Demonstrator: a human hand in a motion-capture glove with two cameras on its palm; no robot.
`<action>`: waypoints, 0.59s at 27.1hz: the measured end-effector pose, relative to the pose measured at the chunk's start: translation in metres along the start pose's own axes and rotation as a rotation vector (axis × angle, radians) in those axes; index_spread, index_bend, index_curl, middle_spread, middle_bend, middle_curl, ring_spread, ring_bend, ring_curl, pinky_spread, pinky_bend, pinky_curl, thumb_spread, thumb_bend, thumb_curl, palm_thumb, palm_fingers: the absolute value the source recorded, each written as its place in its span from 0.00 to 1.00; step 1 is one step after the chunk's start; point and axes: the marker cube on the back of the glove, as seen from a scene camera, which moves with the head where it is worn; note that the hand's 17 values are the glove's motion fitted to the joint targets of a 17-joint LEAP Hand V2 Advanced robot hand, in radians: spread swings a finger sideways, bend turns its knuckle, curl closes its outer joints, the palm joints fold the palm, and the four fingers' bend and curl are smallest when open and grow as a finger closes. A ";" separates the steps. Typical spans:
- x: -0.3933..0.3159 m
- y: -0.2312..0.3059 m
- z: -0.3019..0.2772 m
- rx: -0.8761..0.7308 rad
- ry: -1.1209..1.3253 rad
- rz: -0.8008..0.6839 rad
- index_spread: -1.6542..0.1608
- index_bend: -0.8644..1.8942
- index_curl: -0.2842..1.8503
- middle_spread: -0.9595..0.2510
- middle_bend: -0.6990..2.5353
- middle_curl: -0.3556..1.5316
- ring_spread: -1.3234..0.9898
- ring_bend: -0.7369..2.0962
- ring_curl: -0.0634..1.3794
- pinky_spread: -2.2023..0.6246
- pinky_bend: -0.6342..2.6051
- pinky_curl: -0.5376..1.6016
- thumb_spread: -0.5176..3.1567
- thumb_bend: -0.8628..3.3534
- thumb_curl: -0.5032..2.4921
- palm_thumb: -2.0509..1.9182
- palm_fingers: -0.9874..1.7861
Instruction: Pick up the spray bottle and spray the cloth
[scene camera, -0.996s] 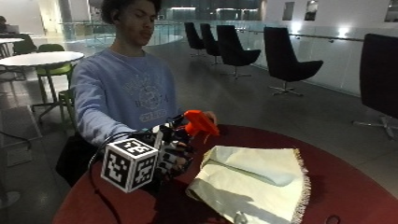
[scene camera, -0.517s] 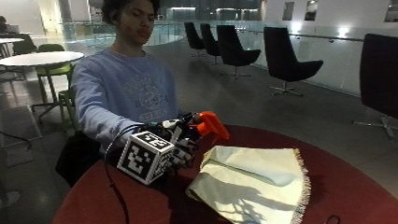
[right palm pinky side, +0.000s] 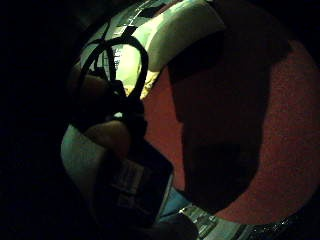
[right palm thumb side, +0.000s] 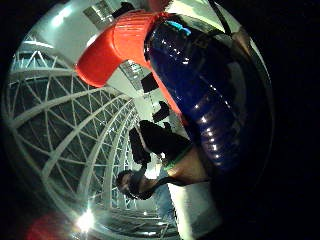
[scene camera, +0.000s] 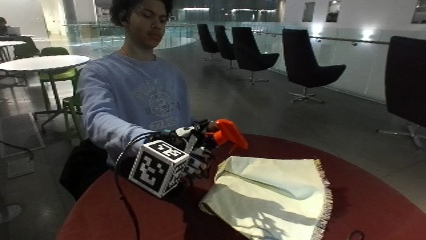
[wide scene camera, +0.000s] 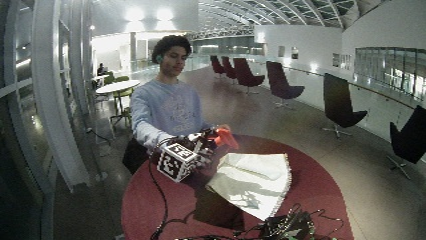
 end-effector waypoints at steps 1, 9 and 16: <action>0.000 -0.001 0.001 0.000 -0.002 0.001 0.80 0.35 0.25 0.77 0.30 0.42 0.59 0.46 0.32 0.88 0.29 0.42 0.43 0.20 0.27 0.61 0.75; 0.001 -0.001 0.005 -0.004 -0.015 0.007 0.81 0.35 0.25 0.77 0.30 0.42 0.59 0.46 0.32 0.88 0.29 0.42 0.43 0.20 0.27 0.61 0.76; 0.002 -0.001 0.008 -0.010 -0.014 0.020 0.81 0.35 0.26 0.77 0.31 0.42 0.59 0.46 0.32 0.88 0.29 0.42 0.43 0.20 0.27 0.61 0.76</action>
